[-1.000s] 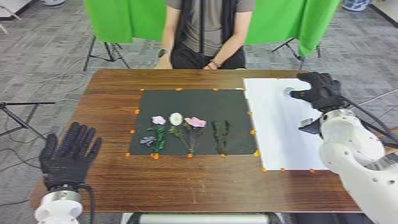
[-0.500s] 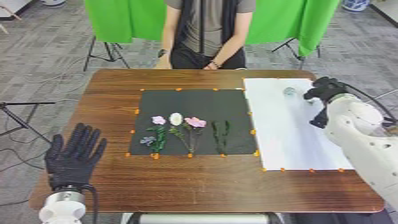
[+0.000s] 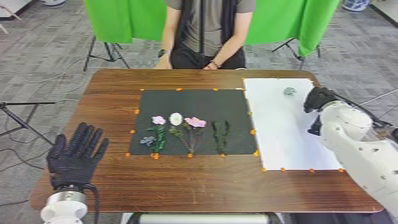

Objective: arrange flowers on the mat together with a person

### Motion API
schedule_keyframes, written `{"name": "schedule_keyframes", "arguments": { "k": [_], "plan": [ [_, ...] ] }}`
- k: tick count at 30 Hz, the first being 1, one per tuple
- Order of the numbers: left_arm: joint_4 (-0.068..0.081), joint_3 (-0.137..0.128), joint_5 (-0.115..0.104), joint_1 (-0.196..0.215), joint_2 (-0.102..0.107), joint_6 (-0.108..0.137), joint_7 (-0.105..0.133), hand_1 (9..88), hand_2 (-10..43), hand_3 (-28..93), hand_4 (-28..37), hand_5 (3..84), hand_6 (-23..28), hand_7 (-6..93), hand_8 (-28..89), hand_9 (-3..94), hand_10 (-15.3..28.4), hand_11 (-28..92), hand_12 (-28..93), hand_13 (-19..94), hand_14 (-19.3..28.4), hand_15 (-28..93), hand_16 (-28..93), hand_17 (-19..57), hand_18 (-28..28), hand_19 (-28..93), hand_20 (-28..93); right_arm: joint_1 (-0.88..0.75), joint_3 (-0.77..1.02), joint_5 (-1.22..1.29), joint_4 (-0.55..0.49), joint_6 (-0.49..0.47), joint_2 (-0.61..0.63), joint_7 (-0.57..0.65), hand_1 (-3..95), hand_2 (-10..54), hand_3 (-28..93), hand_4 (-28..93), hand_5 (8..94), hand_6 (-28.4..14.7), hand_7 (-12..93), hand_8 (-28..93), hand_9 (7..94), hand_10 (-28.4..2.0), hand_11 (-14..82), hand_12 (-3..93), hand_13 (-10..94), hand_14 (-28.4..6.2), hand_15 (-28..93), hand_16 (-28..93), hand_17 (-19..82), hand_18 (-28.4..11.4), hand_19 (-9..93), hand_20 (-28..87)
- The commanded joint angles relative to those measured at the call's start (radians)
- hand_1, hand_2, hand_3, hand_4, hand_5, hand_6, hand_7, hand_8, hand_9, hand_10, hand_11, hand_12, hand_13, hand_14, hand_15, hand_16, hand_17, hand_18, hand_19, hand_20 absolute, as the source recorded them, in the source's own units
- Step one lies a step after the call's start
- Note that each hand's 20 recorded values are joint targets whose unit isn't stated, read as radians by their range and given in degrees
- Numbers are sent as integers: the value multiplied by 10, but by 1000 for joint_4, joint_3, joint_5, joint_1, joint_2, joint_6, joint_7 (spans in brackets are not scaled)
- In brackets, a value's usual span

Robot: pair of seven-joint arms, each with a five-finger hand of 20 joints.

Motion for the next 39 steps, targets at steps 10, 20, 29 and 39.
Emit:
{"name": "schedule_keyframes", "arguments": {
  "k": [10, 20, 29, 39],
  "plan": [
    [2, 1, -1, 6, -16, 1, -23, 241, 173, 745, -283, 483, 81, 129, -106, 409, 131, 180, 54, 300, 134, 249, -71, -65, 149, 384, 88, -100, -42, -120, -260, 206, 25, -78, 604, -86, 674, -282, 683, 32, 418, -52, 812, -78, 137, 446, 613, -66, 406, 404, 233, -179, 663, 255],
    [6, 8, 10, -5, -18, 7, -50, 242, 173, 743, -283, 483, 81, 130, -106, 409, 132, 179, 54, 300, 136, 249, -71, -65, 149, 385, 88, -83, -170, -140, -368, 222, -139, -151, 598, -92, 694, -283, 691, 24, 402, -41, 814, -86, 136, 449, 616, -71, 416, 404, 235, -184, 667, 260],
    [20, 9, 8, -25, -13, 0, -75, 244, 174, 740, -283, 482, 81, 129, -106, 408, 131, 179, 53, 298, 137, 251, -71, -65, 149, 385, 88, -143, -222, -184, -360, 181, -228, -193, 598, -92, 698, -283, 689, 21, 399, -39, 812, -88, 131, 442, 612, -71, 416, 403, 233, -183, 662, 257],
    [18, 0, -6, -18, -8, -8, -74, 241, 174, 741, -283, 472, 79, 128, -105, 403, 131, 178, 53, 296, 139, 251, -71, -67, 149, 385, 88, -128, -270, -205, -321, 227, -226, -166, 597, -91, 697, -283, 685, 21, 399, -47, 808, -87, 128, 436, 609, -68, 410, 402, 232, -183, 660, 256]
  ]
}}
